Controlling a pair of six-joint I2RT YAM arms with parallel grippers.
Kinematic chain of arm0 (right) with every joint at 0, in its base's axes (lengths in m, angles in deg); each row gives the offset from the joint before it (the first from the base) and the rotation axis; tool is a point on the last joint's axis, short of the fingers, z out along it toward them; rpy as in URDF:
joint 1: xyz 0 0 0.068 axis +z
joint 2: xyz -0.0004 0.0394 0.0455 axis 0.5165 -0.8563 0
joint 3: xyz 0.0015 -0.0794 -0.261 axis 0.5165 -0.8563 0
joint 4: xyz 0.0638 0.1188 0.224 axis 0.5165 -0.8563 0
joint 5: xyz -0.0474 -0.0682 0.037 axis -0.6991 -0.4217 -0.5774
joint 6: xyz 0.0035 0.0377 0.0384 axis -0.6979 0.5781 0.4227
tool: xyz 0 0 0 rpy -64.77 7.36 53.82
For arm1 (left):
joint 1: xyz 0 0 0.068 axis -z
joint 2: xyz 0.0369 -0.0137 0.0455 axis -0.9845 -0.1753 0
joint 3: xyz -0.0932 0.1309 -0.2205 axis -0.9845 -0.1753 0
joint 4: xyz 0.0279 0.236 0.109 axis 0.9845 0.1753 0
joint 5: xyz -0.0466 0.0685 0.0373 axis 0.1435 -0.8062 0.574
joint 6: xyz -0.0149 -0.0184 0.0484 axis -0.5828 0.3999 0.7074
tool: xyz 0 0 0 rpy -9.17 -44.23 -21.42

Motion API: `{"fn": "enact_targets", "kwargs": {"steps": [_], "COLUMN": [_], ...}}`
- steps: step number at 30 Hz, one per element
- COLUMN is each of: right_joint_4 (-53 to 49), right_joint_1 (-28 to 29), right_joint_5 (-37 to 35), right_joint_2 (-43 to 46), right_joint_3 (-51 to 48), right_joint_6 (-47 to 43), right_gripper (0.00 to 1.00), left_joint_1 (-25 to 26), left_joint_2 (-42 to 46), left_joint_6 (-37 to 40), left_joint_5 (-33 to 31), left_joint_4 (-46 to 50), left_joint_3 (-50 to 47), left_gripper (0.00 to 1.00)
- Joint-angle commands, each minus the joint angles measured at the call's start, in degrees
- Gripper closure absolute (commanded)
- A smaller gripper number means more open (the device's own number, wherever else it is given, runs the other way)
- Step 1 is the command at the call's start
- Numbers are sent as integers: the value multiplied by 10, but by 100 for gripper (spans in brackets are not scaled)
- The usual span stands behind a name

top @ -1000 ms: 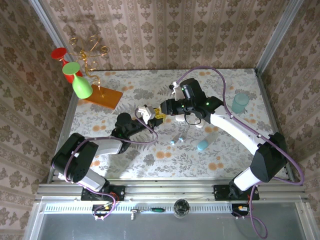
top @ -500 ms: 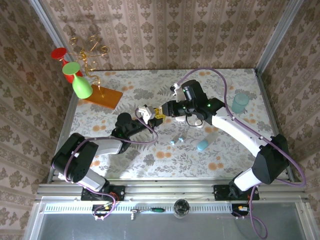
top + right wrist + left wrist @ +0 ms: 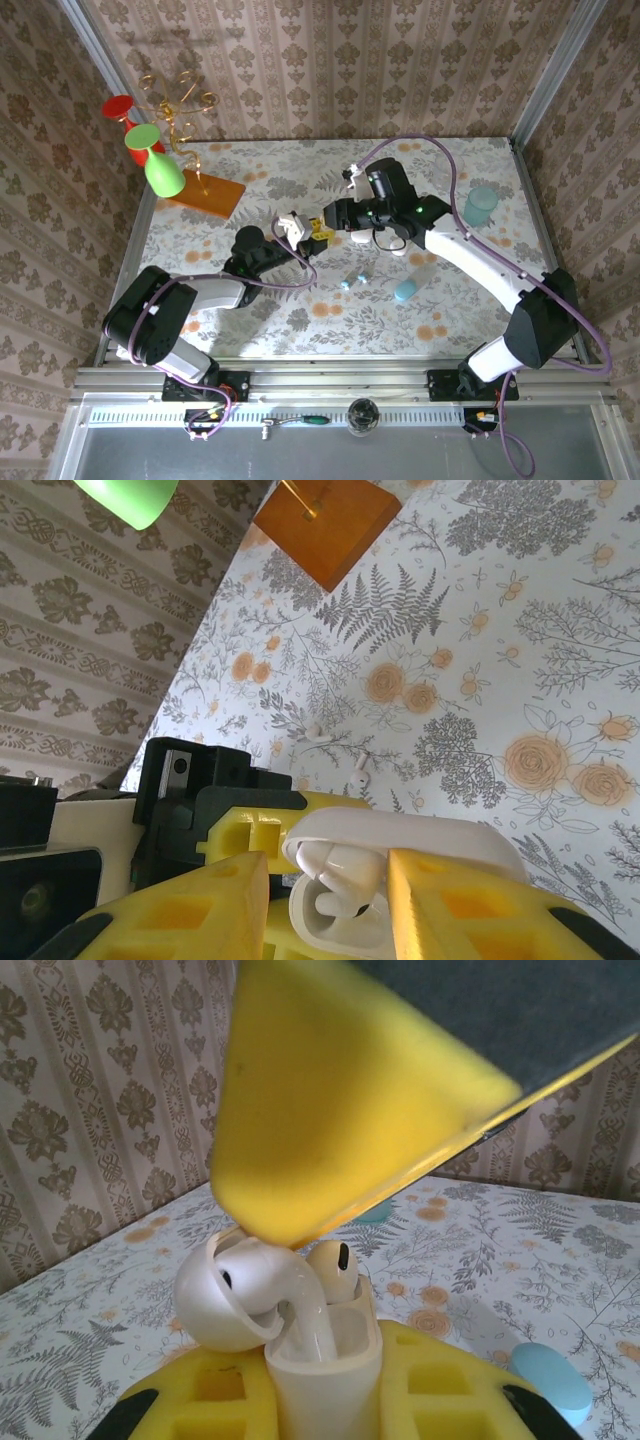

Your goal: Insert wireless bluetooth earbuds into charging case

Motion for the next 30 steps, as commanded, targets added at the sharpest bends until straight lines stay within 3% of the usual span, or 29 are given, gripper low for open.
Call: {"fn": "enact_targets", "kwargs": {"steps": [1,19,23,30], "right_joint_4": [8,22,-8,-30], "right_joint_1": [-2,-6,-8,-6], "right_joint_5": [40,26,0,21], "right_joint_2": [-12,25,9,-27], "right_joint_3": [16,-21,2,27], "right_joint_6": [-3,4,-2,-9], "right_gripper": [64,71,67,68], "left_joint_1": [2,2,3,3], "left_joint_2": [-3,-8,-10,-8], "left_joint_6": [4,1,14,10], "left_joint_5": [0,-17,0,-5], "left_joint_4": [-17,7,-1,-5], "left_joint_3": [11,16,15,19], "left_gripper": [100,100,100,100]}}
